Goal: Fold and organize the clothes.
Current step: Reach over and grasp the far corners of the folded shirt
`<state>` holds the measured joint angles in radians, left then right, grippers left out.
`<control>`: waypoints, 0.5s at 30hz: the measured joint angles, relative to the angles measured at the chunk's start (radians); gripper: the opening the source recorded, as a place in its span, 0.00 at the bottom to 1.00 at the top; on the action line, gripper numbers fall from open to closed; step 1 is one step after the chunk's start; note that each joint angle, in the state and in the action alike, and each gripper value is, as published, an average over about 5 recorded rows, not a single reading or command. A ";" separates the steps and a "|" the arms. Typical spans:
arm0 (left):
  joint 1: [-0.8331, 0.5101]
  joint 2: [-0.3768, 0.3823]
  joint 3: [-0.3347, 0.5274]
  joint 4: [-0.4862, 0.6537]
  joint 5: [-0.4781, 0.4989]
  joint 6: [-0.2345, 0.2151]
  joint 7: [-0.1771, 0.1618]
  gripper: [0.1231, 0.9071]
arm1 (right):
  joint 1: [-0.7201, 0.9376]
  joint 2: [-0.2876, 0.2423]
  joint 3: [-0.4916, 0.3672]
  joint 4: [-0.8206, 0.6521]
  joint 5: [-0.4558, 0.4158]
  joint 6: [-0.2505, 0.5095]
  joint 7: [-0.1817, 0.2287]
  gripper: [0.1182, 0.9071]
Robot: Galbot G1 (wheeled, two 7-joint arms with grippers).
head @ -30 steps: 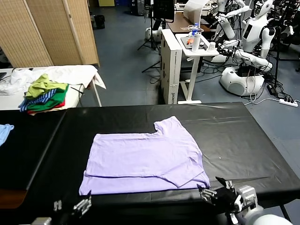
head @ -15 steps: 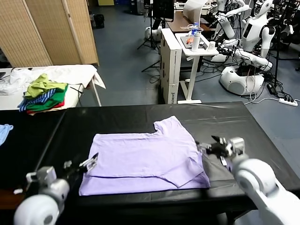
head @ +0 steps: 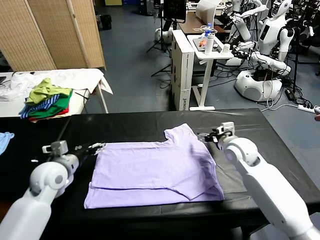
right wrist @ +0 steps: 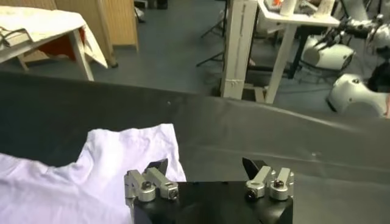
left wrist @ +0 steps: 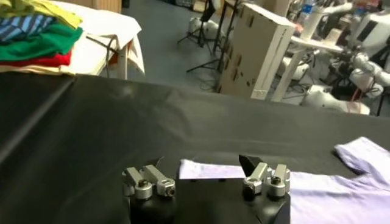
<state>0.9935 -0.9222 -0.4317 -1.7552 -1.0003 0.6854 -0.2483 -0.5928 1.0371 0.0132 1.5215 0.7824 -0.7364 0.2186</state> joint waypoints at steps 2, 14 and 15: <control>-0.019 -0.006 0.015 0.025 0.017 0.000 0.016 1.00 | 0.005 0.006 -0.007 -0.020 -0.005 0.000 -0.007 1.00; -0.081 -0.045 0.059 0.152 0.109 -0.017 0.036 1.00 | 0.028 0.029 -0.031 -0.079 -0.035 0.008 -0.037 1.00; -0.082 -0.046 0.059 0.160 0.110 -0.018 0.036 1.00 | 0.032 0.032 -0.034 -0.084 -0.037 0.012 -0.039 1.00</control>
<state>0.9117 -0.9678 -0.3723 -1.5955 -0.8900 0.6672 -0.2121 -0.5608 1.0696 -0.0204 1.4378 0.7456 -0.7244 0.1797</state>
